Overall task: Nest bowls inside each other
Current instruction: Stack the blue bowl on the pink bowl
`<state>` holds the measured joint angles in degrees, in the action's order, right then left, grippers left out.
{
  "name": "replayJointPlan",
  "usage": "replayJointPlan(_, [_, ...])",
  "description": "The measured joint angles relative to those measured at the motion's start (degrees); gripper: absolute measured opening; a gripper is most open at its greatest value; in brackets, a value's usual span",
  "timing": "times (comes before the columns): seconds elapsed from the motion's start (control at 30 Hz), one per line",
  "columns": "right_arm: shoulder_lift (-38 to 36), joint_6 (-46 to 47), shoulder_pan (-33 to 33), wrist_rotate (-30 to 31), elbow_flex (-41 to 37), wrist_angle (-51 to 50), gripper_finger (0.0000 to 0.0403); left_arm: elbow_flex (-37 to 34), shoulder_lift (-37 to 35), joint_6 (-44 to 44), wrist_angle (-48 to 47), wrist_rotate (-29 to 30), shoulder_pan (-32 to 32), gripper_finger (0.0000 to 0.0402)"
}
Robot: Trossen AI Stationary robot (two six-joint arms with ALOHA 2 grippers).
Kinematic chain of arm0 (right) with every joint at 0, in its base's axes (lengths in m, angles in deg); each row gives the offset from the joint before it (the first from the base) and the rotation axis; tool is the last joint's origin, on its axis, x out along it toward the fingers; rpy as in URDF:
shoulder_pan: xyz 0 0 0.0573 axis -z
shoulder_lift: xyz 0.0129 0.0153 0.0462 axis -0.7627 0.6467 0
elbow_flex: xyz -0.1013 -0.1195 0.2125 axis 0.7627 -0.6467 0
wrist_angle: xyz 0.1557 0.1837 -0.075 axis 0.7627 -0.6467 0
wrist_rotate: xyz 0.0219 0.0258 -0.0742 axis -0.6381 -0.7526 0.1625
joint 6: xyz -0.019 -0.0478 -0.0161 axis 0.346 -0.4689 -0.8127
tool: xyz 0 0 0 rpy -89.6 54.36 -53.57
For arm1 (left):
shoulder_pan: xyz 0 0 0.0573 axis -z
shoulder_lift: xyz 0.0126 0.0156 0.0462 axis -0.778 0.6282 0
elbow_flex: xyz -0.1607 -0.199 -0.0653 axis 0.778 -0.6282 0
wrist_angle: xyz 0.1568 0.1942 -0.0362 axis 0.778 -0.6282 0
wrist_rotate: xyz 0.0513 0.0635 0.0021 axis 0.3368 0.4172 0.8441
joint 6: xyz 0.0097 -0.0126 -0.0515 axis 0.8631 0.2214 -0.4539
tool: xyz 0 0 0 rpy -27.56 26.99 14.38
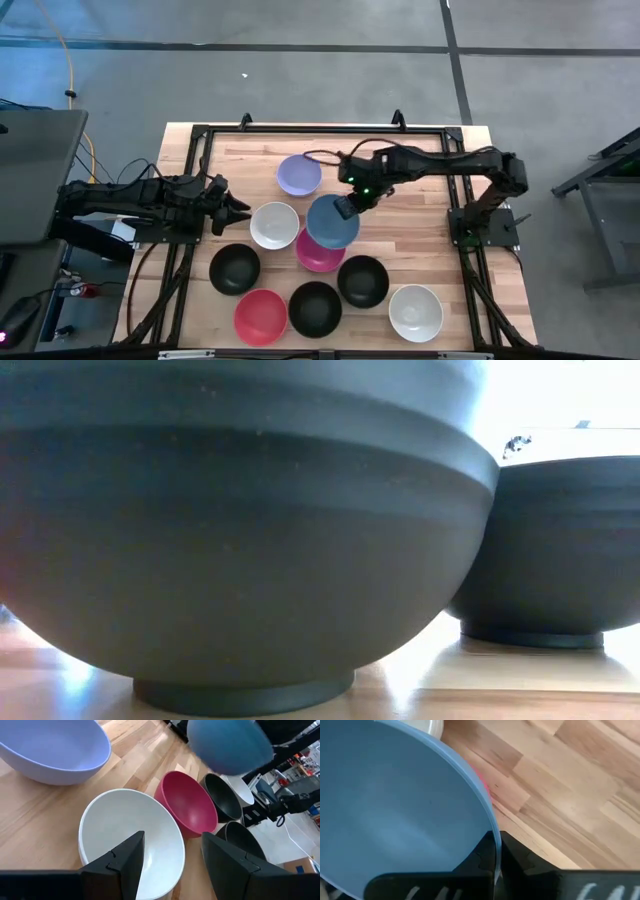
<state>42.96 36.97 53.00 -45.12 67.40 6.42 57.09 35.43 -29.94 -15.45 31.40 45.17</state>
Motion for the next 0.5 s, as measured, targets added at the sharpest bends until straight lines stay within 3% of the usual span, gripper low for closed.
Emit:
replayJointPlan(0.3, [13.04,-3.05,-2.21,-0.28,13.05,-6.44,0.0000,0.00,0.02,0.00,-0.07,-0.02,0.00,0.0184])
replayJointPlan(0.5, [18.85,-4.11,-4.03,-2.66,16.06,-7.91,0.0000,0.00,0.00,0.00,-2.58,-0.48,0.00,0.0184])
